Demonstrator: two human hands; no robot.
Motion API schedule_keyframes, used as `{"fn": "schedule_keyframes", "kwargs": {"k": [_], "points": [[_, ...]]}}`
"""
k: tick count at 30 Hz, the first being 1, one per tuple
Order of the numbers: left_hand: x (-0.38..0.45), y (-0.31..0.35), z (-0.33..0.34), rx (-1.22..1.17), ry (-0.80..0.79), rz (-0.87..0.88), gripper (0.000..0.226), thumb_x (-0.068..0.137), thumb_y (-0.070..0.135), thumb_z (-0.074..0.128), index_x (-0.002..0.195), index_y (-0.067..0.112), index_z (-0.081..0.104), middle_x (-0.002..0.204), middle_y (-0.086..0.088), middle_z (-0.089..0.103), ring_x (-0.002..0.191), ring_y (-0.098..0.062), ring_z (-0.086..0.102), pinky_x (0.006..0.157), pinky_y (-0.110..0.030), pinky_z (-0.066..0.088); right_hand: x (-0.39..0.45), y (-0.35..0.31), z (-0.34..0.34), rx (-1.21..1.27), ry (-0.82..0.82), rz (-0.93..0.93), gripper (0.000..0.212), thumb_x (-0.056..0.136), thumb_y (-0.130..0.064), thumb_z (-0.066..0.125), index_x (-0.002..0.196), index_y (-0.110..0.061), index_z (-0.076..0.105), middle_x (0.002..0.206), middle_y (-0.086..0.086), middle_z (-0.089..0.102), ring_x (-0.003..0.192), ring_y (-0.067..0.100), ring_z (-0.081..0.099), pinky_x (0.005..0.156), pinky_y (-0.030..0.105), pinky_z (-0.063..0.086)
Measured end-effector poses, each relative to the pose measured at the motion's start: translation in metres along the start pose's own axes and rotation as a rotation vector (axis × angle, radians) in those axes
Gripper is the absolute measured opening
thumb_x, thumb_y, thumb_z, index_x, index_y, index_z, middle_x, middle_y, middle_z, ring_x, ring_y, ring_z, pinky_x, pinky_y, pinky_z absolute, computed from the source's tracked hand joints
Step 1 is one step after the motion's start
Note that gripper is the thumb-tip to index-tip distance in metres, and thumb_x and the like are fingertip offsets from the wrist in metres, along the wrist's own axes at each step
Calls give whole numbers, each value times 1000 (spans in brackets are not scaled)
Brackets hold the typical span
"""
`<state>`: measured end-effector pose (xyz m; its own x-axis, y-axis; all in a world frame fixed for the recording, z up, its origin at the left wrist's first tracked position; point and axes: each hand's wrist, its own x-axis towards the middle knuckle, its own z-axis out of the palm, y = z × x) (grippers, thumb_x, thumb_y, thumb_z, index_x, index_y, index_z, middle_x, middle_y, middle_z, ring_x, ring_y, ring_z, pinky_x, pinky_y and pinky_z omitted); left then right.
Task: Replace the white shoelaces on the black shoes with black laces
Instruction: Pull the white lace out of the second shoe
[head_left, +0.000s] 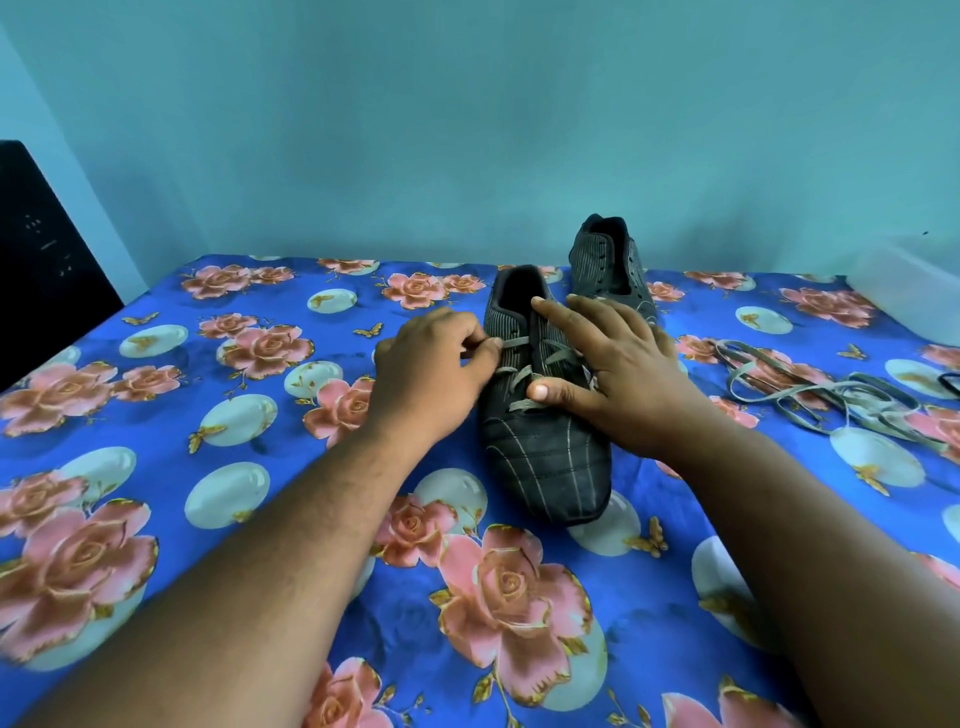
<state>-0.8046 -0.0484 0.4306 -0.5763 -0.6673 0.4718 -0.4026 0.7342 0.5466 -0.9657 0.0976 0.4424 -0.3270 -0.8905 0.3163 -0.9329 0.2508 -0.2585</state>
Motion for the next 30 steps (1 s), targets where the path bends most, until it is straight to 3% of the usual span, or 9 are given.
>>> {"fn": "schedule_keyframes", "kwargs": {"k": [6,9,12,14,17,21,25,28,30], "points": [[3,-12,-8,246,-147,-361,28,91,40,53,72,20,54,79,2,63,92,-31,58,81,-39,40,-2,-2,1,77,-50,26,99,63,-103,16,152,-60,7,165,-9,22,154,14,6,122,62,10],[3,-16,-5,108,-117,-304,26,96,45,49,90,23,61,92,4,68,91,-27,63,84,-42,50,-2,-3,1,103,-76,44,98,62,-104,15,150,-64,2,168,-10,16,156,11,-1,123,61,6],[0,-7,-2,-212,-108,-77,35,100,51,51,119,25,63,112,5,66,97,-16,63,89,-39,53,-2,-4,1,119,-95,64,97,61,-104,14,148,-66,-3,169,-9,12,156,11,-4,123,61,5],[-3,2,0,-191,-74,84,31,99,51,52,107,25,66,103,7,66,94,-12,60,87,-38,52,-2,-4,2,139,-99,73,97,59,-105,14,147,-67,-5,169,-8,12,156,13,-4,123,61,9],[-3,6,1,-147,-9,132,28,95,46,58,89,19,66,89,4,64,86,-19,60,77,-44,52,-1,-2,4,160,-95,73,96,58,-106,13,144,-70,-7,168,-5,15,156,15,-1,122,60,13],[-2,4,0,-75,-24,35,23,96,37,65,82,18,64,89,6,63,83,-20,59,72,-41,50,0,-1,5,174,-101,84,101,57,-107,14,148,-65,-3,168,-5,17,156,18,2,123,59,13],[1,-4,-6,77,-70,-167,23,91,35,64,78,17,62,70,11,59,79,-24,61,65,-33,41,-1,-1,4,190,-111,90,101,58,-107,15,148,-65,-1,167,-4,17,156,20,4,123,57,14],[4,-15,-11,209,-147,-286,23,87,37,63,75,17,61,75,3,63,84,-30,62,68,-34,45,-1,0,4,191,-115,86,101,59,-106,17,149,-64,0,167,-4,18,156,21,7,123,56,15],[5,-20,-13,230,-117,-285,21,89,41,62,82,21,65,84,3,68,93,-29,64,78,-38,50,0,0,4,195,-104,77,101,61,-105,19,151,-62,2,165,-4,21,154,22,13,122,57,18]]}}
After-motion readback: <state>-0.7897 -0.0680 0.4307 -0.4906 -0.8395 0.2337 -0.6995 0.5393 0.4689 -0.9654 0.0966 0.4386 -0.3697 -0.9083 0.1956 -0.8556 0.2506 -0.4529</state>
